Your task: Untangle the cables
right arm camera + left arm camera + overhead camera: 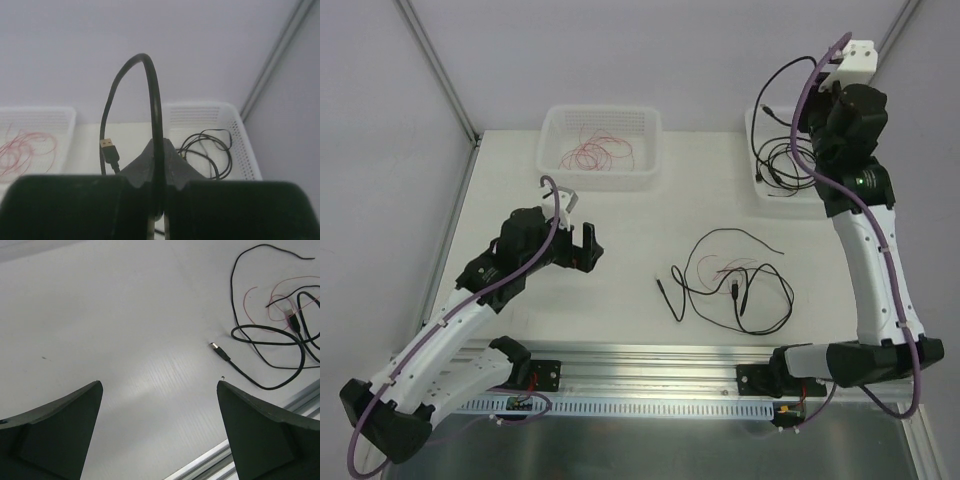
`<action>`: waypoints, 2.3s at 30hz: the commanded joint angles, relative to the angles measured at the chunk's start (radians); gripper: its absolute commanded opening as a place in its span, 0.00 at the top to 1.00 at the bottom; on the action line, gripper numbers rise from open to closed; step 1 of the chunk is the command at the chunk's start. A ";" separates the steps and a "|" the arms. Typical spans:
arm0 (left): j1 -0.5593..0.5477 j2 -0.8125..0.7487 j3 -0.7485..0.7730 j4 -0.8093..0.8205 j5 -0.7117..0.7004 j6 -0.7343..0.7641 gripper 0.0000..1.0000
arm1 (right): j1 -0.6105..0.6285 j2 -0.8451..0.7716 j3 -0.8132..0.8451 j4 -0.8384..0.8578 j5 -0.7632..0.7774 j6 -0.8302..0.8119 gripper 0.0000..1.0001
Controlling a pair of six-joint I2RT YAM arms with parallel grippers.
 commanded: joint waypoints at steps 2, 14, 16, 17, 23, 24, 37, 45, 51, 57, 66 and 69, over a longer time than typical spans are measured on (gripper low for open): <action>-0.002 0.076 -0.034 0.037 -0.017 0.034 0.01 | -0.146 0.143 0.086 0.140 -0.046 0.033 0.99; 0.003 0.189 -0.056 -0.008 -0.031 0.066 0.01 | -0.329 0.551 0.267 0.171 -0.022 0.109 0.94; 0.003 0.206 -0.056 -0.014 -0.020 0.065 0.01 | -0.335 0.592 0.279 0.125 -0.036 0.115 0.71; 0.002 0.212 -0.054 -0.020 -0.014 0.065 0.01 | -0.338 0.631 0.284 0.108 -0.051 0.119 0.60; 0.002 0.231 -0.043 -0.032 -0.012 0.059 0.01 | -0.333 0.604 0.177 0.036 -0.056 0.199 0.11; 0.002 0.229 -0.043 -0.034 -0.017 0.059 0.01 | -0.327 0.556 0.155 0.028 -0.065 0.207 0.04; -0.020 0.217 -0.036 -0.038 0.040 -0.029 0.01 | -0.117 0.047 -0.362 -0.246 -0.160 0.349 0.01; -0.228 0.281 0.070 -0.034 -0.030 -0.371 0.01 | -0.039 -0.445 -0.761 -0.301 -0.160 0.523 0.03; -0.437 0.483 0.234 -0.015 -0.210 -0.519 0.01 | -0.034 -0.654 -0.914 -0.363 -0.172 0.552 0.03; -0.543 0.740 0.431 -0.008 -0.304 -0.575 0.02 | -0.031 -0.754 -1.000 -0.378 -0.232 0.592 0.03; -0.549 0.838 0.405 -0.008 -0.440 -0.616 0.52 | 0.019 -0.777 -1.138 -0.328 -0.298 0.642 0.03; -0.549 0.768 0.362 -0.012 -0.474 -0.583 0.75 | 0.030 -0.750 -1.186 -0.268 -0.310 0.653 0.03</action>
